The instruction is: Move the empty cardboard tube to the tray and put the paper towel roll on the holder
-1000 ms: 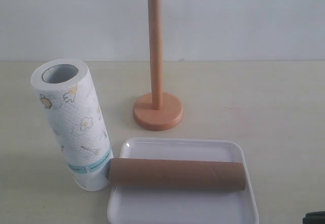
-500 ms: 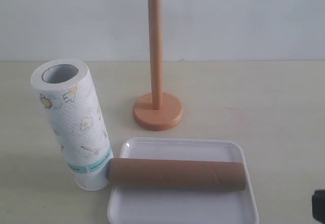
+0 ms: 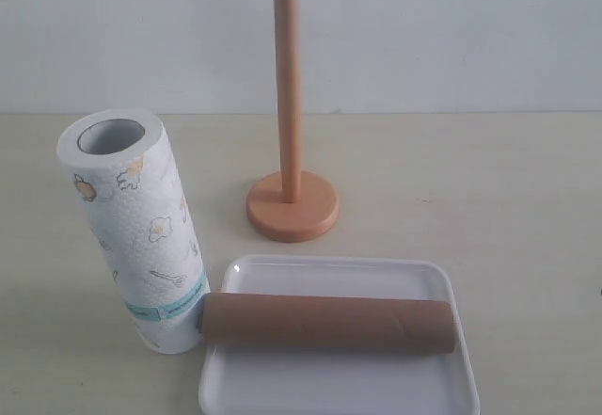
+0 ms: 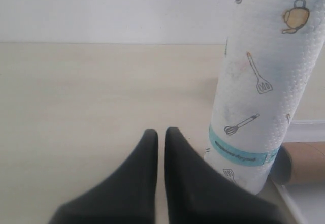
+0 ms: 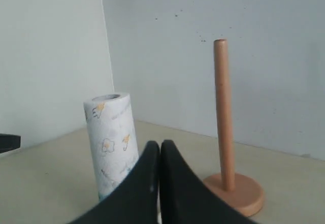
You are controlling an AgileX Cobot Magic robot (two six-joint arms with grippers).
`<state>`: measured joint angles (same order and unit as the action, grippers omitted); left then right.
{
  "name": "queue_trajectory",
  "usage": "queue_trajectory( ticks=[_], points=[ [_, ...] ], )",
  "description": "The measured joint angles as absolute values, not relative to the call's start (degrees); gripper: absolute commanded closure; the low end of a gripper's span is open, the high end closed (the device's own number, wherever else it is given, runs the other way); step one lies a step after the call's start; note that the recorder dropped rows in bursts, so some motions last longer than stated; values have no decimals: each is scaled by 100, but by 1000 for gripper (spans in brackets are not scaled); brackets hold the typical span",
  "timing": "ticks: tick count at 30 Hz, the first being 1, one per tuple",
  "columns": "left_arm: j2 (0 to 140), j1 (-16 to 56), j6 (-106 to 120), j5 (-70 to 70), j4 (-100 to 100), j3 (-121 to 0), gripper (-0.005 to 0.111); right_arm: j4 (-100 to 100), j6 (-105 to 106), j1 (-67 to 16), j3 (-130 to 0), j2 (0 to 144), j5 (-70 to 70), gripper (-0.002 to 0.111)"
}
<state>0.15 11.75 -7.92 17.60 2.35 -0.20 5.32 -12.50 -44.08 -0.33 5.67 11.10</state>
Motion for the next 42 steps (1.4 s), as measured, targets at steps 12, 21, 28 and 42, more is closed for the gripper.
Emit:
queue_trajectory(
  ticks=[12,21,28,42],
  points=[
    [15,1175,-792,1760,235,-20,103,263,-1483,-2411,-24,567,340,108],
    [15,1175,-792,1760,235,-20,103,248,-1519,-829,4,133,-1866,108],
    [15,1175,-792,1760,235,-20,103,214,-1519,-804,4,28,-1936,108],
    [15,1175,-792,1760,235,-20,103,214,-1519,-804,4,28,-1936,108]
  ],
)
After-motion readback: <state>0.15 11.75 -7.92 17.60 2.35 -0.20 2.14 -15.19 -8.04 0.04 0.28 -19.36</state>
